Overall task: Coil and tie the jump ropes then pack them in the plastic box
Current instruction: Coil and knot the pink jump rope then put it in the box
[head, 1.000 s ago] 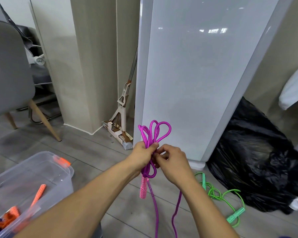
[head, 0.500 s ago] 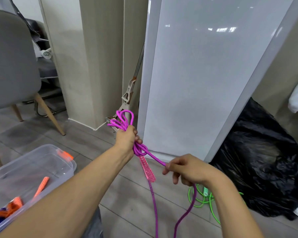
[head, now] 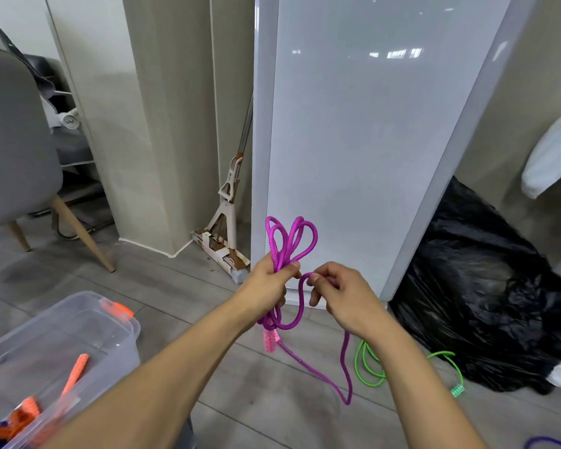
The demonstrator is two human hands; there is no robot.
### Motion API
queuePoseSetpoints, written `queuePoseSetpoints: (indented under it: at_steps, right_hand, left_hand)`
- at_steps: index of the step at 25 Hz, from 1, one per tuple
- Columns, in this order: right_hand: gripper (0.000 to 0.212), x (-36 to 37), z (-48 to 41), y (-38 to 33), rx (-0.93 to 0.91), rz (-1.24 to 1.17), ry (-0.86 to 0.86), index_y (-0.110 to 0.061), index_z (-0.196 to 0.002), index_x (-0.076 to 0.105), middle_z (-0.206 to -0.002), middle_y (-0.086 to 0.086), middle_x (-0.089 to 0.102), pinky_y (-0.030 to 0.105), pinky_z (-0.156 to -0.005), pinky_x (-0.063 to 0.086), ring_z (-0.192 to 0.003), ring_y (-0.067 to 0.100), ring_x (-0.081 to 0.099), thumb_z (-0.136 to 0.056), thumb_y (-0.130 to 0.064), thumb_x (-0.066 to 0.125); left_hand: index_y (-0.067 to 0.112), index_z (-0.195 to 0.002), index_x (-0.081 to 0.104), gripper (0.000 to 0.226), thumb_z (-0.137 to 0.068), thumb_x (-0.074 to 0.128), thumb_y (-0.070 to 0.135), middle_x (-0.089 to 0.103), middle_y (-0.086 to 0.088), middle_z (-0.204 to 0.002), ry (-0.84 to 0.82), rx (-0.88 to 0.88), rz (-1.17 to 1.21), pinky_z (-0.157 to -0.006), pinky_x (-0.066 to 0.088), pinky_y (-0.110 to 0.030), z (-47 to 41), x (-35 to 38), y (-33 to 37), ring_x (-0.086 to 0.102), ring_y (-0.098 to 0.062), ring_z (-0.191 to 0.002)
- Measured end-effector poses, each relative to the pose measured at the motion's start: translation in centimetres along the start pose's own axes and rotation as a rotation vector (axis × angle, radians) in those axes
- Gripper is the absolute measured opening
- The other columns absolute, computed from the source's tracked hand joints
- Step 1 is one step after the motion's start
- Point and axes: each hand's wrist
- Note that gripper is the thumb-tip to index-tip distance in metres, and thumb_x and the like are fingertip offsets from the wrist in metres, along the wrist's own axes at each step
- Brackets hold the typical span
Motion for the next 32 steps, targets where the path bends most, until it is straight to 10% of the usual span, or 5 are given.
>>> queuePoseSetpoints:
  at_steps: [10,16,23,27,32]
  right_hand:
    - [0.015,-0.1,-0.2,0.6,0.027,0.033,0.163,-0.023,-0.08,0.069,-0.072,-0.005,0.07,0.021,-0.061,0.044,-0.066,0.007,0.065,-0.09,-0.033,0.072]
    - [0.013,-0.5,-0.2,0.4,0.045,-0.045,0.073,-0.02,-0.088,0.071,-0.07,-0.005,0.068,0.019,-0.058,0.041,-0.052,-0.004,0.055,-0.096,-0.027,0.064]
    - [0.024,-1.7,0.4,1.1,0.09,0.317,0.174,-0.025,-0.08,0.066,-0.076,-0.005,0.063,0.027,-0.057,0.04,-0.07,0.014,0.06,-0.082,-0.047,0.076]
    - [0.023,-1.8,0.3,1.3,0.109,0.35,0.105,-0.022,-0.094,0.071,-0.075,-0.004,0.061,0.025,-0.053,0.038,-0.065,0.009,0.056,-0.096,-0.042,0.06]
    - [0.03,-3.0,0.0,2.9,0.227,0.503,0.089,-0.016,-0.095,0.071,-0.081,0.002,0.064,0.029,-0.061,0.042,-0.071,0.02,0.055,-0.1,-0.037,0.05]
  left_hand:
    - [0.025,-0.092,0.059,0.007,-0.098,0.058,0.02,0.069,0.0,-0.079,-0.245,0.153,-0.297,-0.054,0.044,-0.019,0.5,0.3,0.1,0.054,-0.002,-0.051]
    - [0.006,-0.094,0.063,0.01,-0.1,0.057,0.012,0.063,-0.01,-0.071,-0.379,0.033,0.08,-0.084,0.059,-0.041,0.3,-0.3,0.0,0.067,-0.023,-0.073]
    - [0.005,-0.086,0.059,0.02,-0.097,0.064,0.021,0.05,-0.002,-0.057,-0.413,-0.07,-0.158,-0.051,0.05,-0.031,0.1,-1.4,-0.3,0.046,-0.015,-0.046]
    - [0.003,-0.088,0.057,0.02,-0.101,0.056,0.018,0.053,-0.007,-0.062,-0.146,-0.006,-0.221,-0.052,0.054,-0.034,-0.9,-2.0,-0.6,0.051,-0.017,-0.044]
    - [0.002,-0.079,0.053,0.028,-0.104,0.046,0.013,0.048,-0.009,-0.06,0.461,-0.066,0.243,-0.055,0.05,-0.039,-3.1,-2.6,-1.9,0.046,-0.013,-0.031]
Point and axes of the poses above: each hand's wrist, its own z-axis away from the middle knuckle, its own x-axis out of the palm, y = z × x
